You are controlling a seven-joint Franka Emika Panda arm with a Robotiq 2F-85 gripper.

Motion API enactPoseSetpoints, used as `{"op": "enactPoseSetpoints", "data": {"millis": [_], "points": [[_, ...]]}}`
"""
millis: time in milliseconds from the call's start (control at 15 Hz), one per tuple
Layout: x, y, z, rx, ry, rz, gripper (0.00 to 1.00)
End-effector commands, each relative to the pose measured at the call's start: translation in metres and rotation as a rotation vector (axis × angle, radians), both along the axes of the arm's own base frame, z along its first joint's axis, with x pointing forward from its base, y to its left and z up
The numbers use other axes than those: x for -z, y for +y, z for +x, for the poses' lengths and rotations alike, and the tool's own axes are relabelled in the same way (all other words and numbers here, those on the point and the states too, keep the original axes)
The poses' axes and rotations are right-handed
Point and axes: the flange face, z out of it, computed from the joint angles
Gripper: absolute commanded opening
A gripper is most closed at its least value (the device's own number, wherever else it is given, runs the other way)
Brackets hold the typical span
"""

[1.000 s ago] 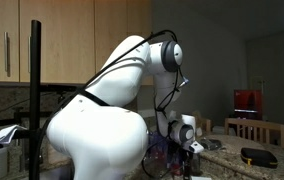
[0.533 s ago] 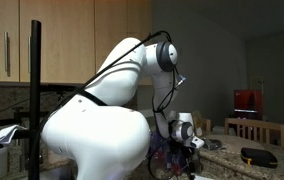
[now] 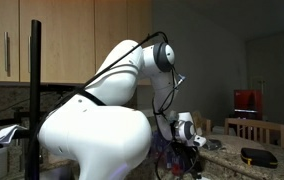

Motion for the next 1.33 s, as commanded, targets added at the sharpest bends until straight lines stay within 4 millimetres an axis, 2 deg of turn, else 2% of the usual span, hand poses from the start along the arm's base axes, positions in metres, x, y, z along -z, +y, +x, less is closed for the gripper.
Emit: {"op": "enactPoseSetpoints", "data": {"millis": [0,200,533,733,1067,1267], "points": [[-0.004,0.000,0.004,-0.022,-0.064,-0.031,1.00],[-0.017,0.003,-0.003,-0.028,-0.082,-0.004,1.00],[-0.051,-0.028,-0.024,0.007,-0.074,-0.003,1.00],[-0.074,-0.036,-0.054,-0.043,-0.016,0.112,1.00],[-0.082,-0.050,-0.118,-0.149,0.132,0.264,1.00],[-0.084,-0.074,-0.145,-0.187,0.321,0.338,1.00]]}}
